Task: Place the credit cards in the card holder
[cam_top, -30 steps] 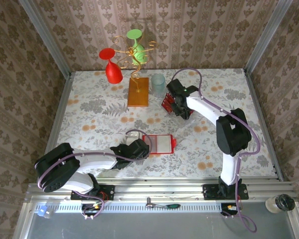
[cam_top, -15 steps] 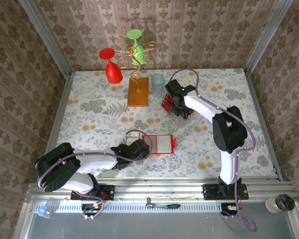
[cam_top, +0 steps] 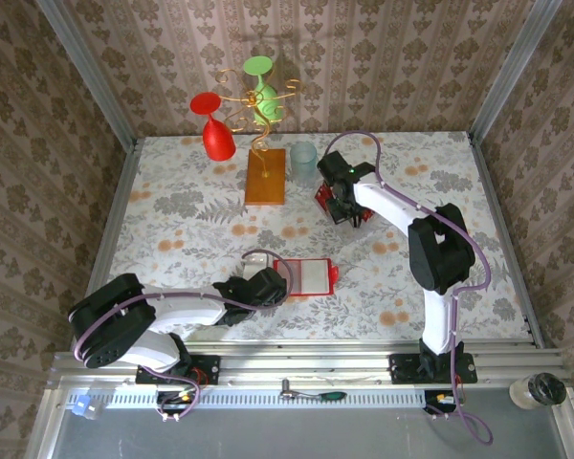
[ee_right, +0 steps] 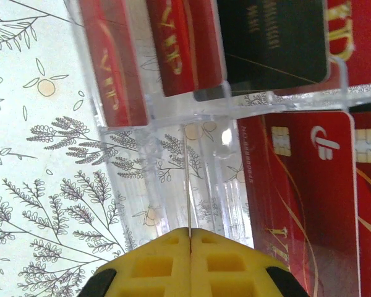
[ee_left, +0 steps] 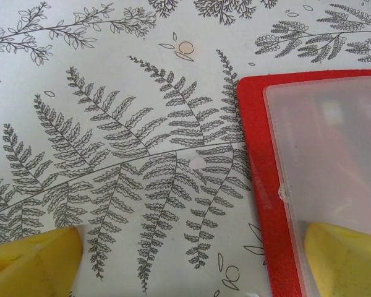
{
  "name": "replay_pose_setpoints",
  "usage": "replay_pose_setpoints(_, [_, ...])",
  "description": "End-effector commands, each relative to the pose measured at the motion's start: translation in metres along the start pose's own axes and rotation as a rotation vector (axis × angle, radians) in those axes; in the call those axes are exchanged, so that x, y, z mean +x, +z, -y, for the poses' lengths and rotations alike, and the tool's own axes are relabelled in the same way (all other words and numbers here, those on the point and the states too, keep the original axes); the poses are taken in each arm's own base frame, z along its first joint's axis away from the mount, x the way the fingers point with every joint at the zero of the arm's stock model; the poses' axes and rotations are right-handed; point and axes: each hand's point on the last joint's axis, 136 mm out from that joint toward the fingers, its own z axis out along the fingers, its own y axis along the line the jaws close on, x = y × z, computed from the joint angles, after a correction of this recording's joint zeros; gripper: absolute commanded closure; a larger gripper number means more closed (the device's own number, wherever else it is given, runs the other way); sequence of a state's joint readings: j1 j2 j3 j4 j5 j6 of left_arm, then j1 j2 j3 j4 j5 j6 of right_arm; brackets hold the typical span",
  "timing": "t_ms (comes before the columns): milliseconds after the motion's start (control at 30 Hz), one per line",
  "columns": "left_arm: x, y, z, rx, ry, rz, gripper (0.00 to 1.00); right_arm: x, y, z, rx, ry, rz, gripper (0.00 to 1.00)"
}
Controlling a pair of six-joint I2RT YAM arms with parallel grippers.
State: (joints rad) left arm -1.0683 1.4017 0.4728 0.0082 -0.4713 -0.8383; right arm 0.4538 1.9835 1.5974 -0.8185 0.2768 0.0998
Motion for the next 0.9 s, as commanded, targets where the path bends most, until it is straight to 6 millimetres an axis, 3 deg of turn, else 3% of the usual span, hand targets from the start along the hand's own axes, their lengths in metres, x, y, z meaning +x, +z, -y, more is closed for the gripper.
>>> replay_pose_setpoints(0, [0.005,0.001,0.001,-0.007,-0.004,-0.018,0.06,-0.005,-0.012,0.0,-0.031,-0.008,0.006,1.0])
replay_pose_setpoints(233, [0.005,0.001,-0.002,-0.018,-0.008,-0.011,0.06,-0.019,-0.07,-0.01,-0.145,0.027,0.122,1.0])
replay_pose_setpoints(433, [0.003,-0.001,-0.004,-0.03,-0.008,-0.006,0.06,-0.01,-0.108,-0.047,-0.359,0.091,0.18,1.0])
replay_pose_setpoints(567, [0.004,-0.002,-0.007,-0.042,-0.013,-0.005,0.06,0.009,-0.112,-0.084,-0.551,0.164,0.168,1.0])
replay_pose_setpoints(733, [0.004,-0.003,-0.011,-0.052,-0.012,-0.003,0.06,0.035,-0.1,-0.13,-0.714,0.233,0.121,1.0])
replay_pose_setpoints(867, [0.004,-0.004,-0.013,-0.059,-0.015,0.002,0.06,0.054,-0.084,-0.154,-0.755,0.26,0.072,1.0])
